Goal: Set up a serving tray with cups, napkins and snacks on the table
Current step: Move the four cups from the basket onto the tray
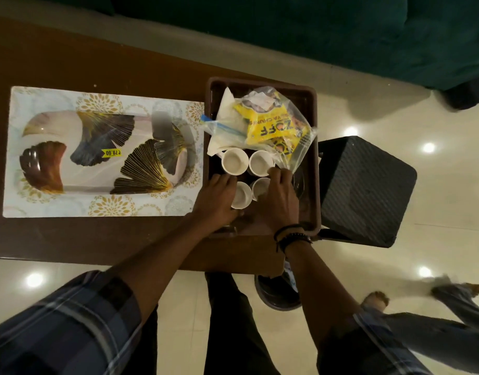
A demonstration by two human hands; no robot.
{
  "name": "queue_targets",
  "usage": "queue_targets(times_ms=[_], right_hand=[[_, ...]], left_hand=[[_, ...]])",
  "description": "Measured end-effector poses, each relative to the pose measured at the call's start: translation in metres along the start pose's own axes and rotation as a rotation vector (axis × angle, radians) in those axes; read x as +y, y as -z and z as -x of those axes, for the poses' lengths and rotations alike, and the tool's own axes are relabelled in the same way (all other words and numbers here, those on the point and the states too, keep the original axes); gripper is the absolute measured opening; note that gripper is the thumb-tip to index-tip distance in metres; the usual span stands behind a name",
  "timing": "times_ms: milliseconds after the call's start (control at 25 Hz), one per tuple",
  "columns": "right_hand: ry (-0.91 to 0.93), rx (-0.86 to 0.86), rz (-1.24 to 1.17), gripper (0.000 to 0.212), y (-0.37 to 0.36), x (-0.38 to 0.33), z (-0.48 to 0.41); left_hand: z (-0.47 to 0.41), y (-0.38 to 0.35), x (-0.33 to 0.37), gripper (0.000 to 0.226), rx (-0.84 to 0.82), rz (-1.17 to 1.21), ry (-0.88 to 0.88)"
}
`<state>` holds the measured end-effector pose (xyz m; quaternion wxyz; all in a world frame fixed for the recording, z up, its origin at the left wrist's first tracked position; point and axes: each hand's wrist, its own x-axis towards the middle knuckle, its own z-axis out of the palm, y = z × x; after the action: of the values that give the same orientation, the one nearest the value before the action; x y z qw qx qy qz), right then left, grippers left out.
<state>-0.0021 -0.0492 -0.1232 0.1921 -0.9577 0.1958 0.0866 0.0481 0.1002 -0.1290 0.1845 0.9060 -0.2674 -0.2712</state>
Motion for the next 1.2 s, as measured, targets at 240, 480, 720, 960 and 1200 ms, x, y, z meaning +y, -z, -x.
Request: queue_targets(times_ms=[240, 480, 720, 960, 1200], right_hand=[[-0.049, -0.08, 0.171, 0.075, -0.015, 0.01, 0.015], [-0.014, -0.062, 0.138, 0.077, -0.013, 0.014, 0.011], [-0.096, -0.059, -0.032, 0.055, -0.006, -0.005, 0.026], [-0.304, -0.044, -0.187, 0.039, -0.007, -0.036, 0.033], [-0.244, 0.116, -0.392, 0.047, -0.004, -0.086, 0.021]], left_hand=[[-0.003, -0.006, 0.013, 0.075, -0.067, -0.094, 0.039], [0.013, 0.018, 0.004, 0.066, 0.136, 0.228, 0.099], [0.037, 0.039, -0.028, 0.066, 0.225, 0.264, 0.135], [0.054, 0.057, -0.06, 0.071, 0.253, 0.316, 0.158], [0.07, 0.077, -0.101, 0.069, 0.309, 0.345, 0.199]])
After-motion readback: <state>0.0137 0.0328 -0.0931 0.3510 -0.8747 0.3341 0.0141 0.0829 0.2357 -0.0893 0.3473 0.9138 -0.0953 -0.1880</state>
